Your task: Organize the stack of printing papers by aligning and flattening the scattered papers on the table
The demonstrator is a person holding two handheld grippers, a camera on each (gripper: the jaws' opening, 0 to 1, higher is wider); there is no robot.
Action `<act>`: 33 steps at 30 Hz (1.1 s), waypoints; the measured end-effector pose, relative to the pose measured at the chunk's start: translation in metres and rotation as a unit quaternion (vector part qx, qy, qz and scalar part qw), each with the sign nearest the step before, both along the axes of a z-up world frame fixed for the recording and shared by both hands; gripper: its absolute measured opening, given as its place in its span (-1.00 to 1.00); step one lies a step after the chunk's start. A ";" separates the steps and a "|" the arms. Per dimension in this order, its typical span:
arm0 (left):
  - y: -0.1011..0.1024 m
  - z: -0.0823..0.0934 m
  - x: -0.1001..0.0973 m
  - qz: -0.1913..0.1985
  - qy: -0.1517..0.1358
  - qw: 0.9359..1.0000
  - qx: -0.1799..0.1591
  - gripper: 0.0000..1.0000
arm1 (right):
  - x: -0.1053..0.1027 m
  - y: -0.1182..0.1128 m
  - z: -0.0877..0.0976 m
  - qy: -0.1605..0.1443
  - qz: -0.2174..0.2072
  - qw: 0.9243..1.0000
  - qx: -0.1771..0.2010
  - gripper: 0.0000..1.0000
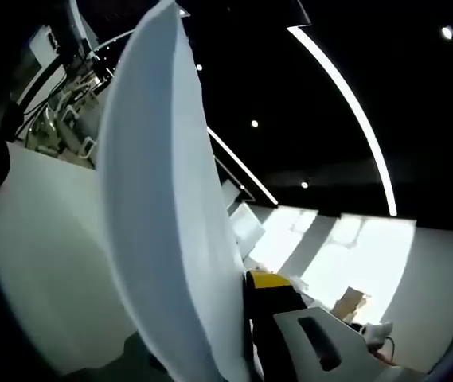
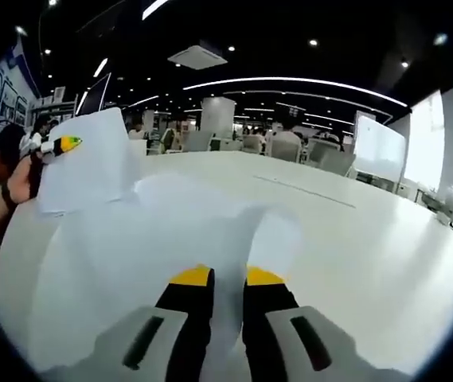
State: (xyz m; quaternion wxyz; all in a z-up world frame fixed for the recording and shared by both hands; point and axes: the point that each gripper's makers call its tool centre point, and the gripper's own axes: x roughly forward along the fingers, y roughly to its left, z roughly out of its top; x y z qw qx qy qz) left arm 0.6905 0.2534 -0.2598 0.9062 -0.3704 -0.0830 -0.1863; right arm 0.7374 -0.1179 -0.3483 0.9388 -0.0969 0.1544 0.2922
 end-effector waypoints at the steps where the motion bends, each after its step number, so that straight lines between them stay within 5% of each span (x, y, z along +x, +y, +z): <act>1: 0.000 0.000 0.000 0.000 0.000 1.000 0.000 -0.86 | 0.000 0.000 0.000 0.001 -0.001 1.000 0.001 -0.84; 33: 0.002 0.000 0.000 0.000 -0.001 1.000 -0.001 -0.86 | -0.005 -0.003 0.002 0.010 -0.012 0.999 0.042 -1.00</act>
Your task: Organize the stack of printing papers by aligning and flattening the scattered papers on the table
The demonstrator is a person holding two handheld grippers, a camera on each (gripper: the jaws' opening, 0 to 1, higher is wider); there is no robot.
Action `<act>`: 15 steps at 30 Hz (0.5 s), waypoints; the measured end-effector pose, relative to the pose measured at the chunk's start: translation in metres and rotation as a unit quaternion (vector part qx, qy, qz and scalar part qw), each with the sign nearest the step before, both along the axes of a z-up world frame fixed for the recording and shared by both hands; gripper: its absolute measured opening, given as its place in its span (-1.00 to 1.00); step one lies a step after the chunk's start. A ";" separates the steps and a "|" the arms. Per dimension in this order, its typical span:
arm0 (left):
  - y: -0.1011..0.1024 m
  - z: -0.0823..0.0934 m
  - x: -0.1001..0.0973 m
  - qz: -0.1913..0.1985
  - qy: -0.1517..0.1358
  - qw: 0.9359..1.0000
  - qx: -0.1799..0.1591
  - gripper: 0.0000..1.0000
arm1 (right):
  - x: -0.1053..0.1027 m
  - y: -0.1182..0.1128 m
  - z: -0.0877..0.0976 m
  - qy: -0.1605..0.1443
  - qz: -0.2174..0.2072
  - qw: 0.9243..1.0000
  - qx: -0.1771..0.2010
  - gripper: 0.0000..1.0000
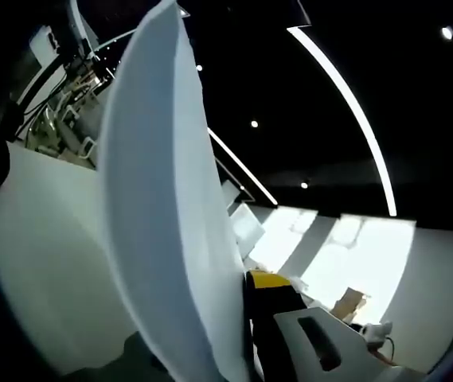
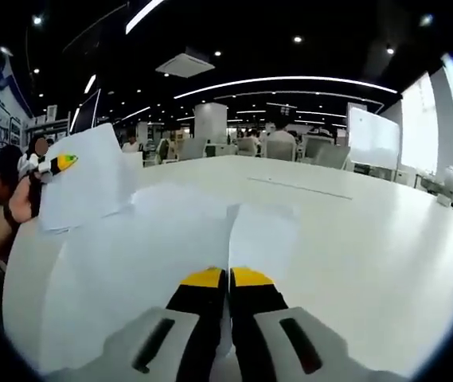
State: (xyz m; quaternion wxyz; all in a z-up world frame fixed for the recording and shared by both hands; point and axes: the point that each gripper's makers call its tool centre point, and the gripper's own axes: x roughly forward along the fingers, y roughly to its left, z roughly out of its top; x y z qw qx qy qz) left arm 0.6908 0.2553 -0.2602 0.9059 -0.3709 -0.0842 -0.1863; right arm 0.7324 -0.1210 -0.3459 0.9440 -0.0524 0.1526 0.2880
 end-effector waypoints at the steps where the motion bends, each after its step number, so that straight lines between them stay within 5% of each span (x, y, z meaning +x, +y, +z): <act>1: 0.000 0.000 0.000 0.000 0.000 1.000 0.000 -0.86 | 0.000 0.000 0.000 0.000 0.000 1.000 0.001 -1.00; 15: 0.000 -0.001 0.000 0.002 0.000 1.000 0.001 -0.85 | 0.000 -0.002 0.003 -0.001 -0.001 1.000 0.011 -1.00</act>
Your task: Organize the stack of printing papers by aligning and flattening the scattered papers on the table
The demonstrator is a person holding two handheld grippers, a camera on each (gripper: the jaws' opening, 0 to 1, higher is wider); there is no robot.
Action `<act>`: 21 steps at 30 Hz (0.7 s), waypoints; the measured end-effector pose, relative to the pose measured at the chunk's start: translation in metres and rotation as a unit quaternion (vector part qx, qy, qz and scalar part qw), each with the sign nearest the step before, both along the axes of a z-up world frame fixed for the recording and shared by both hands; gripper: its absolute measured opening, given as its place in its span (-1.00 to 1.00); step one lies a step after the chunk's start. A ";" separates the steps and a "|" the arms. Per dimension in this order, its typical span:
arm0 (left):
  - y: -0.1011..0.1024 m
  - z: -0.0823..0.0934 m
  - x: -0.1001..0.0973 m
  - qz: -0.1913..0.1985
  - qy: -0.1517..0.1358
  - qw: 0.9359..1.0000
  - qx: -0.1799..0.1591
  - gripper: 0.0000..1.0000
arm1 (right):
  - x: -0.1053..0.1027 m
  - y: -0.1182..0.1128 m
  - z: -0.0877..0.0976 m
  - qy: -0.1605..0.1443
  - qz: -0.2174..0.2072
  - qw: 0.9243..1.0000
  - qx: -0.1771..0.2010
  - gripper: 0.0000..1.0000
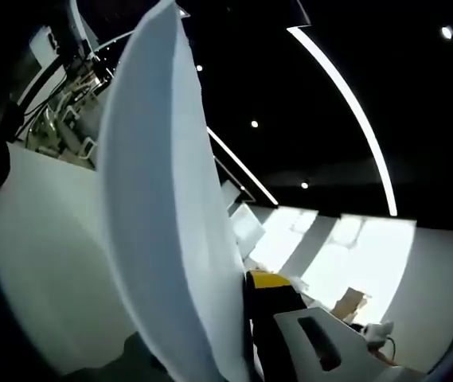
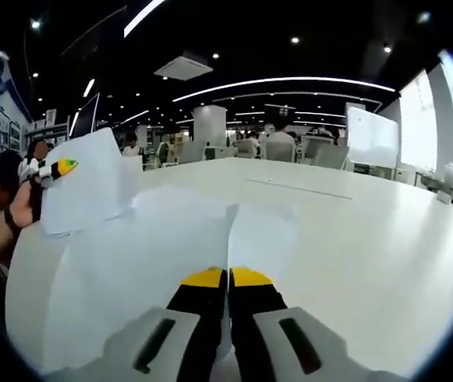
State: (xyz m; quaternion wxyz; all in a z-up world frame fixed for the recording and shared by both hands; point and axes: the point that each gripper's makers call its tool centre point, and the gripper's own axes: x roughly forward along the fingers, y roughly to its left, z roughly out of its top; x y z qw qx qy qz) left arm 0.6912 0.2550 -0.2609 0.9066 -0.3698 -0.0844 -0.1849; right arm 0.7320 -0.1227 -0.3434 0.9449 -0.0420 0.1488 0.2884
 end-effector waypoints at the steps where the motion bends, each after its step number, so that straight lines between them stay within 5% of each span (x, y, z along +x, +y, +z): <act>1: 0.000 0.000 0.000 0.000 0.000 1.000 0.000 -0.85 | 0.000 0.000 0.000 0.000 -0.001 1.000 0.002 -1.00; 21: -0.003 0.000 0.001 0.000 0.002 1.000 0.002 -0.85 | -0.003 0.001 0.007 0.004 0.006 0.999 0.033 -1.00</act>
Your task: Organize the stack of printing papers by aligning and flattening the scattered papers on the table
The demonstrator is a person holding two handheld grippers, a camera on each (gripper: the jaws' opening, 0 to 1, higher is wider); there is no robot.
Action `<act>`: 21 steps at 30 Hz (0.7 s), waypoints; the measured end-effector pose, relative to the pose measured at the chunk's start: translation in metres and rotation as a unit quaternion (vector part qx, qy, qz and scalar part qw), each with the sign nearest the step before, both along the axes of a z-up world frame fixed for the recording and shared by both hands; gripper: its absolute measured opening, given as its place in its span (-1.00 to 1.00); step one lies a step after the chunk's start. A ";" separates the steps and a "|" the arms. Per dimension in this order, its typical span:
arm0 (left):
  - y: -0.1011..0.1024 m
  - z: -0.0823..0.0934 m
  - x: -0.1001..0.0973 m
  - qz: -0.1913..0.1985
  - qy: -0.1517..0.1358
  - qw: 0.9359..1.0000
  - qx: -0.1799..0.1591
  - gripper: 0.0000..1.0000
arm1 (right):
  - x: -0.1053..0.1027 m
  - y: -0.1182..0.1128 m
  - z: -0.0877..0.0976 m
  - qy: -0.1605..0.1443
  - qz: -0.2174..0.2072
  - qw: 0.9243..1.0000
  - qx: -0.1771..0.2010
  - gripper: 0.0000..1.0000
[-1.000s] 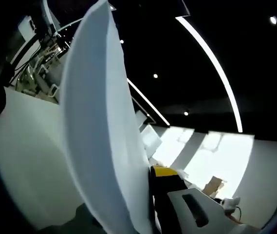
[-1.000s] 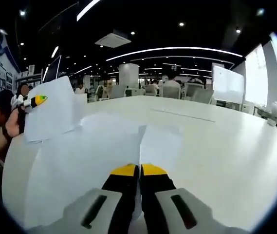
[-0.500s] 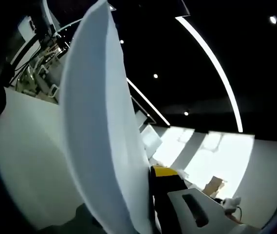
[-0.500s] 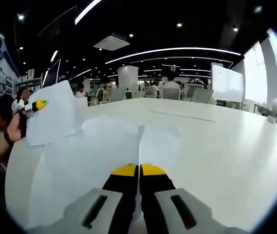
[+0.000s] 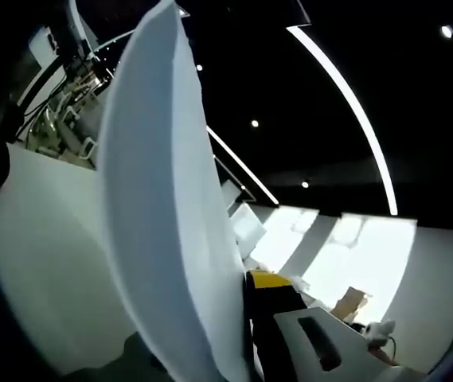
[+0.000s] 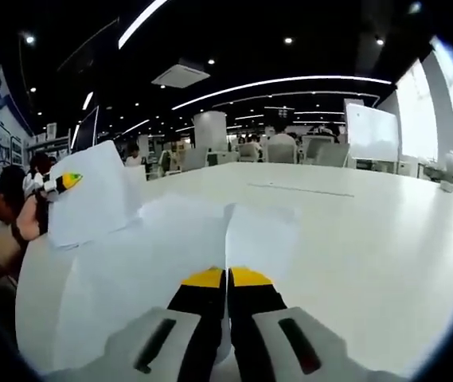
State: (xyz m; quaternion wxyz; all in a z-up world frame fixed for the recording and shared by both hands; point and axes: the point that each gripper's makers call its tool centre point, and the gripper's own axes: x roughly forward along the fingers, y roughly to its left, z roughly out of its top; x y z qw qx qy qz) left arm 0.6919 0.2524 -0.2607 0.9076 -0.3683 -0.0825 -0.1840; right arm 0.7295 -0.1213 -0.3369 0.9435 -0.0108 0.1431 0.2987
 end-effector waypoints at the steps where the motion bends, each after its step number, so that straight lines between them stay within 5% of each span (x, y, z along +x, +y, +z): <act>1: 0.000 0.000 0.000 0.000 0.000 1.000 0.000 -0.85 | 0.000 0.000 0.000 0.000 0.000 1.000 0.000 -1.00; 21: 0.004 -0.001 0.001 0.002 0.002 1.000 0.002 -0.85 | -0.005 0.003 0.010 -0.007 -0.003 1.000 0.024 -1.00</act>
